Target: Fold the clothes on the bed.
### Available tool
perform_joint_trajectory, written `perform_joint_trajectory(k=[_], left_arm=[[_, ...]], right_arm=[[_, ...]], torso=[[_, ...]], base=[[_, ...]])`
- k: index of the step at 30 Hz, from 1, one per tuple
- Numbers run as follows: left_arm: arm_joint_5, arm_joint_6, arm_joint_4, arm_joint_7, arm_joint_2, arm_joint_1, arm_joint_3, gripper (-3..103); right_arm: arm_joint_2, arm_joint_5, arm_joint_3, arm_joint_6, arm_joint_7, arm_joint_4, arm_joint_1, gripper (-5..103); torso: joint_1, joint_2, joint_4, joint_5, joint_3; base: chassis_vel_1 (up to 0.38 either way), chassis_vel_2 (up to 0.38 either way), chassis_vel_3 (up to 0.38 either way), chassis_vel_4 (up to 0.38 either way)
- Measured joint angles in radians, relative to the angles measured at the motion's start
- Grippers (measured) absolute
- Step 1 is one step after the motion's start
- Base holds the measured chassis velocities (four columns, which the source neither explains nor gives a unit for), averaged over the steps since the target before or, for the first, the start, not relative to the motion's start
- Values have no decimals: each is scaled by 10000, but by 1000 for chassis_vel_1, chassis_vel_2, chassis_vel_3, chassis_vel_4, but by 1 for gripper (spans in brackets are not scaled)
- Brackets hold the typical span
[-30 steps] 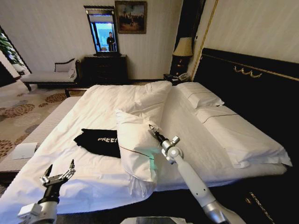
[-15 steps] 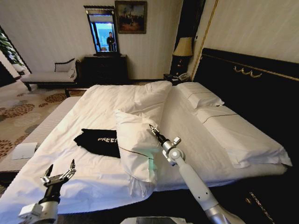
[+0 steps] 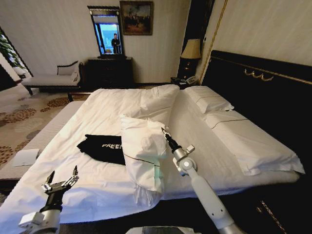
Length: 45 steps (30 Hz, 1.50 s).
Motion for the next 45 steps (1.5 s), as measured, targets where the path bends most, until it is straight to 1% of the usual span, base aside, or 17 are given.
perform_joint_trajectory(k=[4, 11, 17, 20, 21, 25, 26, 29, 30, 32, 34, 35, 37, 39, 40, 43, 45], left_arm=[[-36, -83, 73, -7, 14, -7, 40, 100], [-109, -140, 98, -30, 54, -16, 92, 100], [-177, -125, 3, -115, 28, -198, 324, 100], [-177, -118, -23, -126, -5, -282, 540, 100], [-177, -118, -23, -126, -5, -282, 540, 100], [-184, -112, 46, -151, 32, -496, 831, 100], [-184, -112, 46, -151, 32, -496, 831, 100], [-173, -75, 58, -165, 31, -669, 1078, 100], [-173, -75, 58, -165, 31, -669, 1078, 100], [-150, -55, 81, -166, 31, -744, 1200, 100], [-147, -53, 121, -167, 51, -769, 1240, 100], [-147, -53, 121, -167, 51, -769, 1240, 100], [-168, -59, 160, -171, 103, -769, 1234, 100], [-238, -73, 193, -176, 192, -783, 1202, 100], [-238, -73, 193, -176, 192, -783, 1202, 100], [-383, -99, 287, -203, 316, -841, 1160, 100], [-402, -108, 330, -217, 343, -873, 1160, 100]], right_arm=[[-60, -30, 416, 41, -309, 569, -509, 0], [-95, -25, 1340, 326, -358, 1621, -1394, 0], [185, -530, 2642, 1043, -340, 3287, -3389, 0], [504, -728, 3409, 1628, 133, 4315, -4371, 0], [504, -728, 3409, 1628, 133, 4315, -4371, 0], [1040, -626, 5364, 2349, 1421, 6231, -6177, 0], [1040, -626, 5364, 2349, 1421, 6231, -6177, 0], [1417, -793, 6609, 3039, 2296, 7014, -7392, 0], [1417, -793, 6609, 3039, 2296, 7014, -7392, 0], [1636, -1260, 7299, 3645, 3316, 7324, -7899, 0], [1783, -1932, 7829, 4110, 4620, 7453, -8133, 0], [1783, -1932, 7829, 4110, 4620, 7453, -8133, 0], [1884, -2470, 8366, 4232, 6197, 7473, -8383, 0], [1979, -2943, 8836, 4236, 7362, 7195, -8548, 0], [1979, -2943, 8836, 4236, 7362, 7195, -8548, 0], [2010, -3133, 9185, 4225, 8227, 6440, -8740, 0], [2008, -3126, 9180, 4211, 8355, 6184, -8739, 0]], torso=[[0, 0, 1, 0, 0], [0, 0, 3, 0, 0], [-1, 0, -3, 2, 0], [-1, 1, 0, 2, -1], [-1, 1, 0, 2, -1], [-1, 0, -2, 0, -1], [-1, 0, -2, 0, -1], [-2, 2, -5, -1, -2], [-2, 2, -5, -1, -2], [-2, 1, -4, 0, -1], [-2, 1, -2, 1, 0], [-2, 1, -2, 1, 0], [-1, 1, 0, 1, 0], [-1, 1, 0, 2, 0], [-1, 1, 0, 2, 0], [-1, 1, 1, 3, 0], [-1, 1, 0, 0, 0]], base=[[0, 0, 0, 0], [0, 0, 0, 0], [0, 0, 0, 0], [0, 0, 0, 0], [0, 0, 0, 0], [0, 0, 0, 0], [0, 0, 0, 0], [0, 0, 0, 0], [0, 0, 0, 0], [0, 0, 0, 0], [0, 0, 0, 0], [0, 0, 0, 0], [0, 0, 0, 0], [0, 0, 0, 0], [0, 0, 0, 0], [0, 0, 0, 0], [0, 0, 0, 0]])
